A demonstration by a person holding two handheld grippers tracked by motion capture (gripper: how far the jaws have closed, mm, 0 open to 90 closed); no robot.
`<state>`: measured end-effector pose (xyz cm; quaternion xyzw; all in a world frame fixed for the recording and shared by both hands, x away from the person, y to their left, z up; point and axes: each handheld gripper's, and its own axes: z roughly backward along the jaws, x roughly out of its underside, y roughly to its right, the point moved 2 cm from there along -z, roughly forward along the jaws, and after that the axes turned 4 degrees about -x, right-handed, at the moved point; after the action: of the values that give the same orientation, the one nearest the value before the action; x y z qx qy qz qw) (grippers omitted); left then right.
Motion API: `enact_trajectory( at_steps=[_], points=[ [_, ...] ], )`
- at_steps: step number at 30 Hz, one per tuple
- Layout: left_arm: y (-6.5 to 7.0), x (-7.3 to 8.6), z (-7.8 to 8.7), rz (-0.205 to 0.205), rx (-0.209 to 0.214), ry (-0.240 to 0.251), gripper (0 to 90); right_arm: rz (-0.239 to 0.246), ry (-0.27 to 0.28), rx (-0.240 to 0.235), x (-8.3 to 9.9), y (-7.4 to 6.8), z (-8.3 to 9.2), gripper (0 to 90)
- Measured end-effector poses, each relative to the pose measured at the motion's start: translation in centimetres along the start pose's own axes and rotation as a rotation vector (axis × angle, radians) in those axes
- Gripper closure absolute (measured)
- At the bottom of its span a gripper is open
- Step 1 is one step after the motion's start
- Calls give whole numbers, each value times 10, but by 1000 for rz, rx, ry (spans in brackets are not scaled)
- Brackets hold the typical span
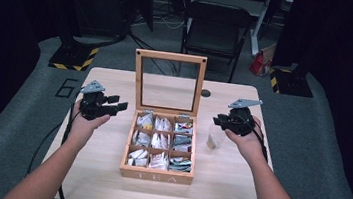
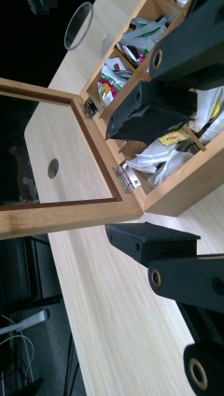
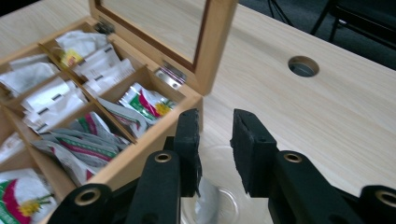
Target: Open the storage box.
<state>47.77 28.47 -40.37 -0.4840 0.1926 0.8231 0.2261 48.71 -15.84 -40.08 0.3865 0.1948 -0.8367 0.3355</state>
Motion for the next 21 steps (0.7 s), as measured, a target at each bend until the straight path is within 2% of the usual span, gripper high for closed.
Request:
enact_trajectory(
  at_steps=[5,18,21],
  points=[
    [0,0,0,-3,8,-10,470,13,9,-6,-10,-6,-2,691],
    [0,0,0,-1,19,-24,474,5,24,-12,-25,-11,-4,611],
    [1,0,0,-6,21,-31,474,-10,35,-8,-29,-12,-8,575]
  ],
)
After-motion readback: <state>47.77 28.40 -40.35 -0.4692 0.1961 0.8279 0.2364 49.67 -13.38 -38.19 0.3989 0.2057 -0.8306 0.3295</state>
